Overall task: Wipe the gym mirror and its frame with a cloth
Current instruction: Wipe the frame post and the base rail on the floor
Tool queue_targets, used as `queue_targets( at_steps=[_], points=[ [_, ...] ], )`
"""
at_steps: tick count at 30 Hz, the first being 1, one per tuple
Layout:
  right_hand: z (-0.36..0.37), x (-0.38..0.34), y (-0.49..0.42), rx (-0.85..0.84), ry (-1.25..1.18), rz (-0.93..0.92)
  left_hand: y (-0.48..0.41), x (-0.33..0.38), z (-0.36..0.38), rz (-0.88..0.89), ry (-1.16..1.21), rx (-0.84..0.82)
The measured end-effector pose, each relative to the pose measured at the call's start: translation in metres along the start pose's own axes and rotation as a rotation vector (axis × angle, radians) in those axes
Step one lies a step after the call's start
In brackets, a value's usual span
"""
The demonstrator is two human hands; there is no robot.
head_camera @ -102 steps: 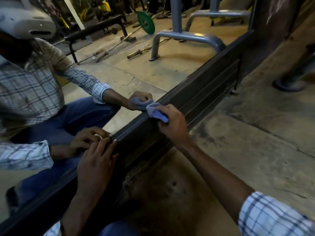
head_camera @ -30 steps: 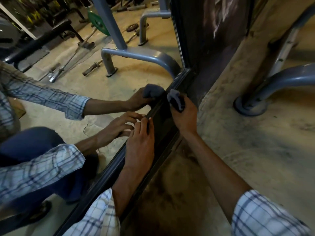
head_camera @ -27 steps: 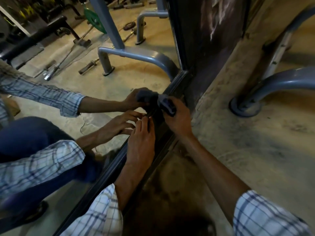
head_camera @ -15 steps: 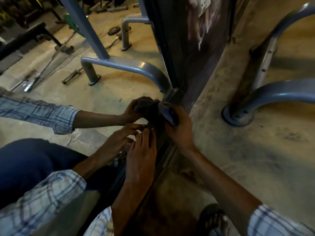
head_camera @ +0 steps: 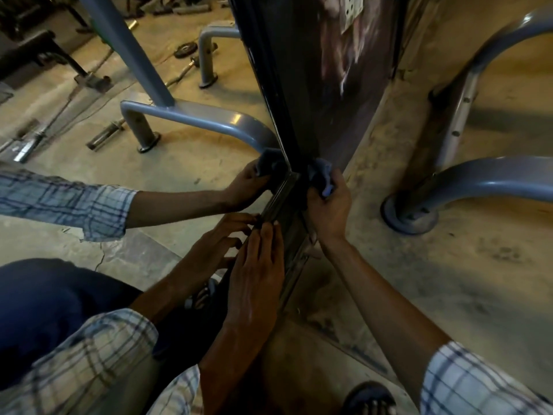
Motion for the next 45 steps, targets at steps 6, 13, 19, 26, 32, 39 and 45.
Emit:
queue_targets(
  at_steps=[6,13,19,26,32,39,45],
  points=[
    [-0.008,0.016,-0.018,0.137,-0.038,0.108,-0.030,0.009,-0.001,0.006,-0.030,0.049],
    [-0.016,0.012,-0.030,-0.029,0.104,-0.047,-0.053,0.018,-0.003,-0.006,-0.018,0.090],
    [-0.051,-0.013,-0.027,-0.027,0.161,0.066,-0.066,0.015,-0.035,0.019,0.064,-0.003],
    [-0.064,-0.196,-0.041,0.053,0.087,-0.068,-0.081,-0.016,-0.182,0.056,0.395,0.122],
    [-0.068,-0.406,-0.048,0.117,0.023,-0.043,-0.096,-0.086,-0.372,0.056,0.660,0.255],
    [-0.071,-0.653,-0.054,0.091,0.017,-0.022,-0.113,-0.172,-0.578,0.062,0.916,0.347],
    [-0.097,-0.793,-0.053,0.124,-0.110,-0.022,-0.104,-0.190,-0.706,0.076,1.234,0.320]
  ],
)
Point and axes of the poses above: each hand's wrist, its own y-axis away from the middle knuckle, its own z-axis out of the palm, x = y × z, the point moved 3 cm from there along -y, towards the middle knuckle, and after that the axes turned 12 degrees about -y, right-handed, at the moved point
